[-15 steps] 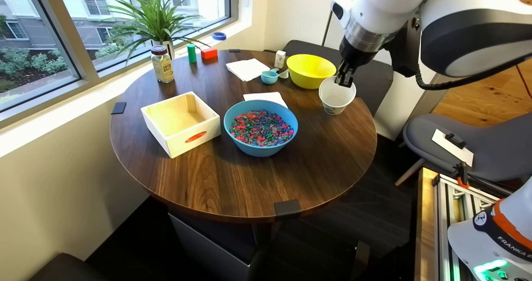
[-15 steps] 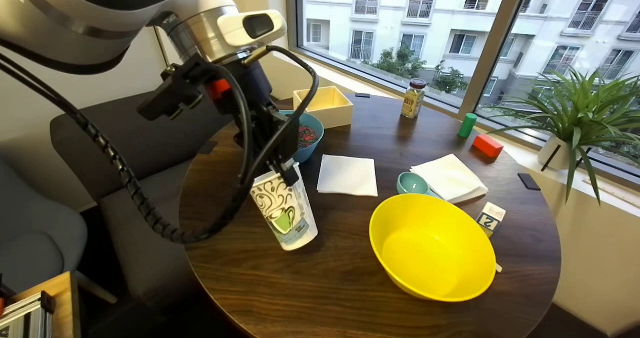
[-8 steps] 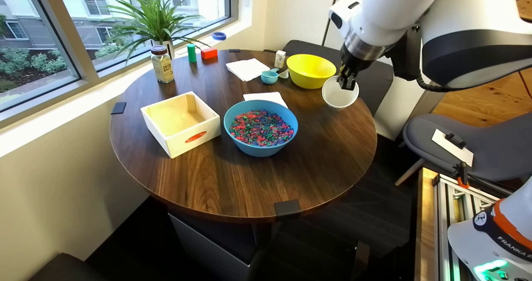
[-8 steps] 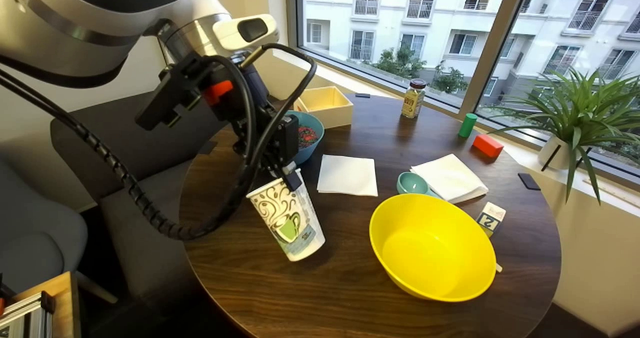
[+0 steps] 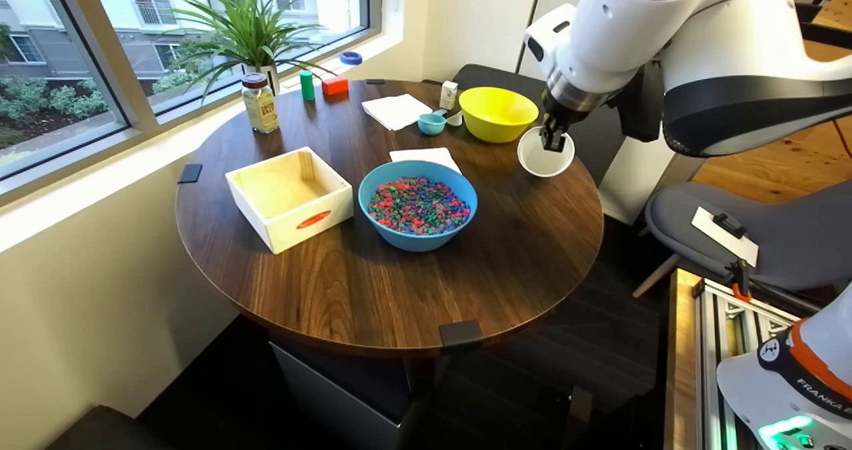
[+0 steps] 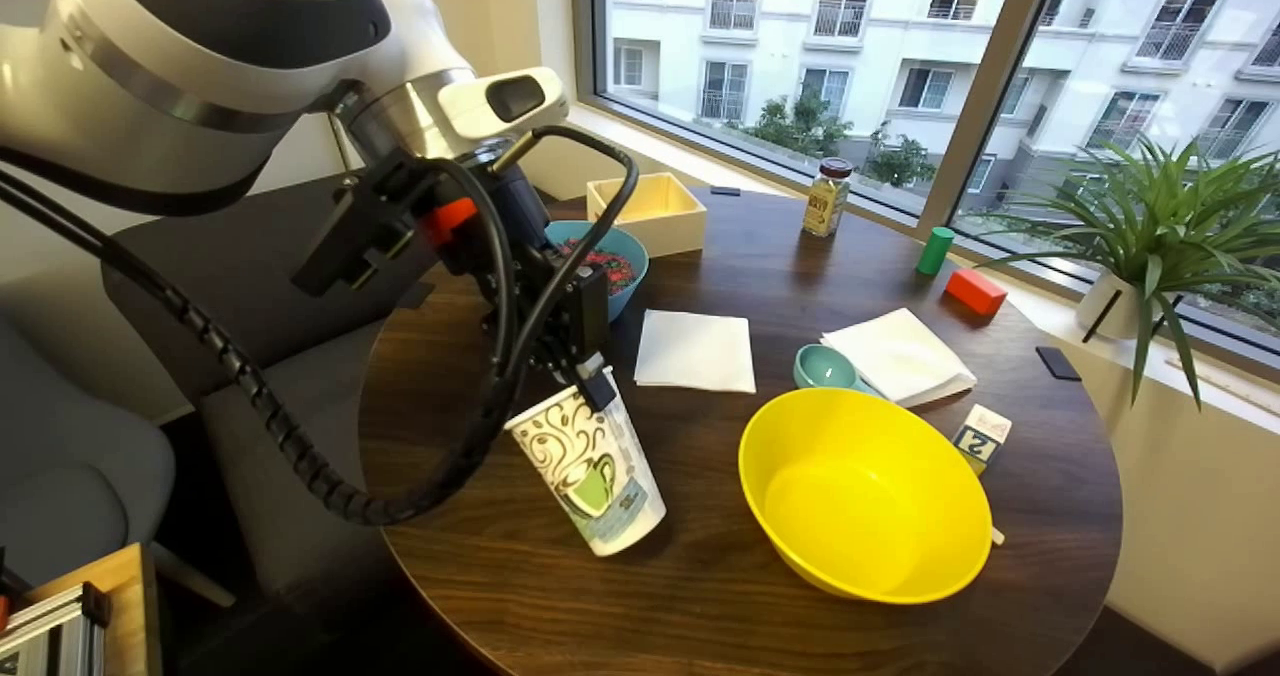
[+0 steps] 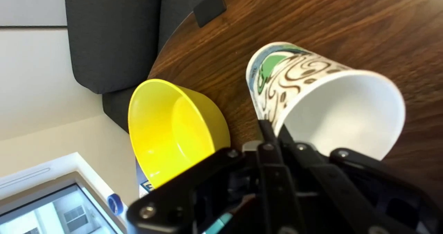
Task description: Place the cup upside down
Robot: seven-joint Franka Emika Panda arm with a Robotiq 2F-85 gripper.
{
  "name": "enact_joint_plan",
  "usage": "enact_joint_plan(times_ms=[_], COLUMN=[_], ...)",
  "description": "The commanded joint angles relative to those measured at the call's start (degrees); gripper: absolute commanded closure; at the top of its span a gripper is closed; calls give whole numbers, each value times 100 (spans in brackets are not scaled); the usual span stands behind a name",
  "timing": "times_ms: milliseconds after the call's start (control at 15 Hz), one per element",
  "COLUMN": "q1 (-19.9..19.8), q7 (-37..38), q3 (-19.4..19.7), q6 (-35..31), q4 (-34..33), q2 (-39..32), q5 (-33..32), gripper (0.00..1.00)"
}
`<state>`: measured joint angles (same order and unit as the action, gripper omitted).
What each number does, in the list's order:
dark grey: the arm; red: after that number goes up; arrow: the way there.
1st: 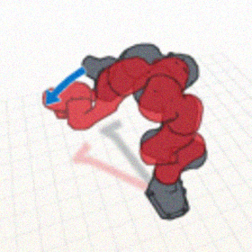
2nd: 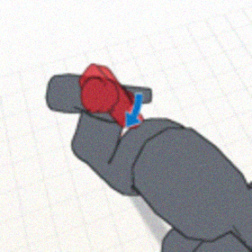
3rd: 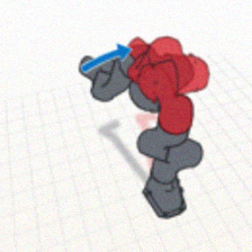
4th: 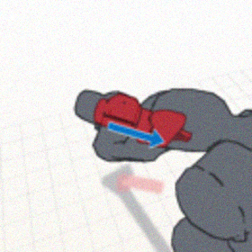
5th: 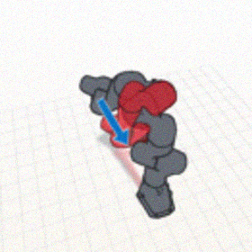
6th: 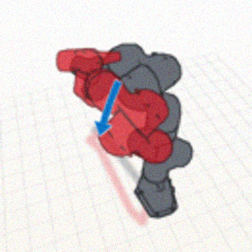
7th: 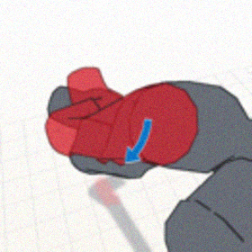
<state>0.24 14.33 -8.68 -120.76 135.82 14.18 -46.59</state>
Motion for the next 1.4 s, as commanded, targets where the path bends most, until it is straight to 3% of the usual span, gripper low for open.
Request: enact_joint_plan(times_ms=[0, 267, 333, 400, 1000, 1333], q1=[150, 207, 209, 207, 151, 129], q7=[304, 311, 311, 309, 347, 187], q3=[64, 73, 82, 96, 249, 450], q6=[-386, -702, -734, -774, -1209, -1500], q4=[124, 174, 180, 189, 350, 408], q2=[41, 60, 65, 77, 119, 150], q5=[-102, -19, 4, 23, 110, 632], gripper=[99, 99, 81, 71, 4, 0])
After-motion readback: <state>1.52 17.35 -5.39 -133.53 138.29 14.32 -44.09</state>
